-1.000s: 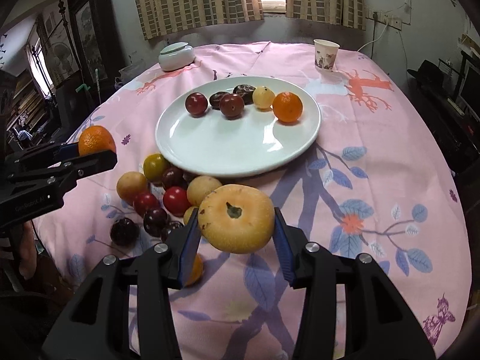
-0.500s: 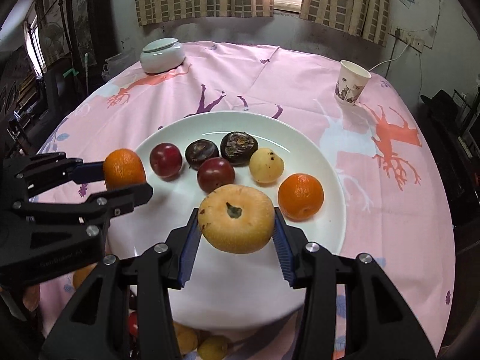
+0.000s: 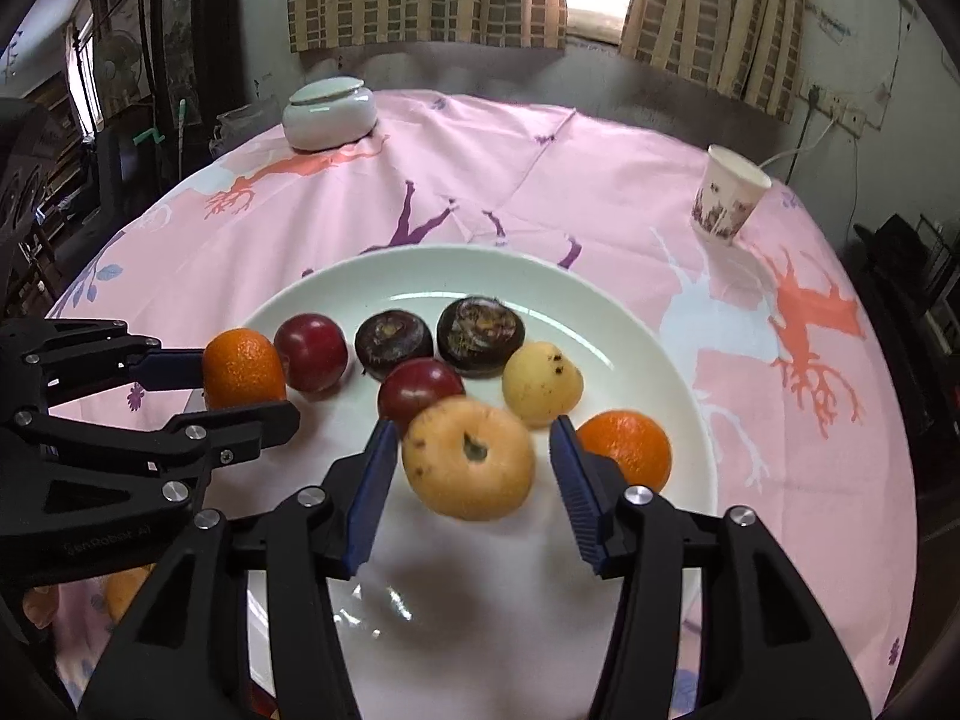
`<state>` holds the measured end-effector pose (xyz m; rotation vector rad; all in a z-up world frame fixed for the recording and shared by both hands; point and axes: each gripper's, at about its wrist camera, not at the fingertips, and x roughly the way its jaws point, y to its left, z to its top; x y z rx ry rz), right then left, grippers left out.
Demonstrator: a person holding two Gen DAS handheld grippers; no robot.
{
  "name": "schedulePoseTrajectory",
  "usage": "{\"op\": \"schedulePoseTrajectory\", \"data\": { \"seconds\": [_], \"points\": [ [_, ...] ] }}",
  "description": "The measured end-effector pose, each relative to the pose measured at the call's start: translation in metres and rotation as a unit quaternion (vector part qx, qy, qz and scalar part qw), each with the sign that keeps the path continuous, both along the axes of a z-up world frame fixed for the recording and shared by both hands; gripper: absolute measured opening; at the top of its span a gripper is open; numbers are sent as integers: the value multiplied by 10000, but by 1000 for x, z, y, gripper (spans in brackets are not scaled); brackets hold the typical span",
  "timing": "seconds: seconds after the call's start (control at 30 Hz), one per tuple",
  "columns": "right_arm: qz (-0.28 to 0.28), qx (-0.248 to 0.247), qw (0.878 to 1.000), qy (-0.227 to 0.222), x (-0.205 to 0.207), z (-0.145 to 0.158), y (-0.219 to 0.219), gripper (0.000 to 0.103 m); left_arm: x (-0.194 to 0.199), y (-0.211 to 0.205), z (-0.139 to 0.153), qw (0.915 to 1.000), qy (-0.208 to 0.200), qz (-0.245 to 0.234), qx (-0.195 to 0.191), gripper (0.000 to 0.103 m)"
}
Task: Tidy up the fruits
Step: 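Carry the orange and yellow pear onto the white plate and open both tools, then grasp a dark red plum with the left tool while the right tool grasps a yellow-orange fruit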
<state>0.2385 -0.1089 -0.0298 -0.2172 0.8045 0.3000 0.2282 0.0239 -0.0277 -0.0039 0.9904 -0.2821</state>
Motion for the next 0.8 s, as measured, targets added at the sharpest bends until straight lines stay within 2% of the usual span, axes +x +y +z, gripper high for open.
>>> {"op": "schedulePoseTrajectory", "data": {
  "seconds": [0.03, 0.07, 0.1, 0.17, 0.37, 0.4, 0.43, 0.5, 0.63, 0.8],
  "points": [
    [-66, -117, 9998, -146, -1, 3, 0, 68, -1, 2, 3, 10000, -36, 30, -24, 48],
    [-90, -193, 9994, -281, -3, 7, -1, 68, -4, 4, 9, 9998, -152, 49, -68, 53],
    [-76, -203, 9993, -299, -3, 10, -2, 68, -7, 5, 16, 9996, -270, 78, -85, 64],
    [-136, -237, 9991, -336, -6, 17, -5, 68, -15, 9, 30, 9986, -509, 131, -98, 72],
    [-288, -190, 9990, -279, -38, 37, -20, 69, -54, 25, 67, 9950, -967, 208, -160, 82],
    [-308, -132, 9992, -220, -46, 38, -24, 73, -64, 29, 70, 9943, -1028, 219, -200, 85],
    [-310, -75, 9994, -164, -55, 40, -27, 82, -74, 32, 72, 9937, -1076, 223, -233, 86],
    [-305, 48, 9995, -79, -76, 40, -32, 97, -93, 40, 72, 9927, -1157, 261, -237, 87],
    [-294, 146, 9995, 34, -118, 35, -39, 98, -128, 51, 58, 9925, -1152, 348, -204, 89],
    [-233, 218, 9989, 350, -160, 15, -37, 98, -158, 58, 20, 9963, -772, 375, -90, 90]
  ]
}}
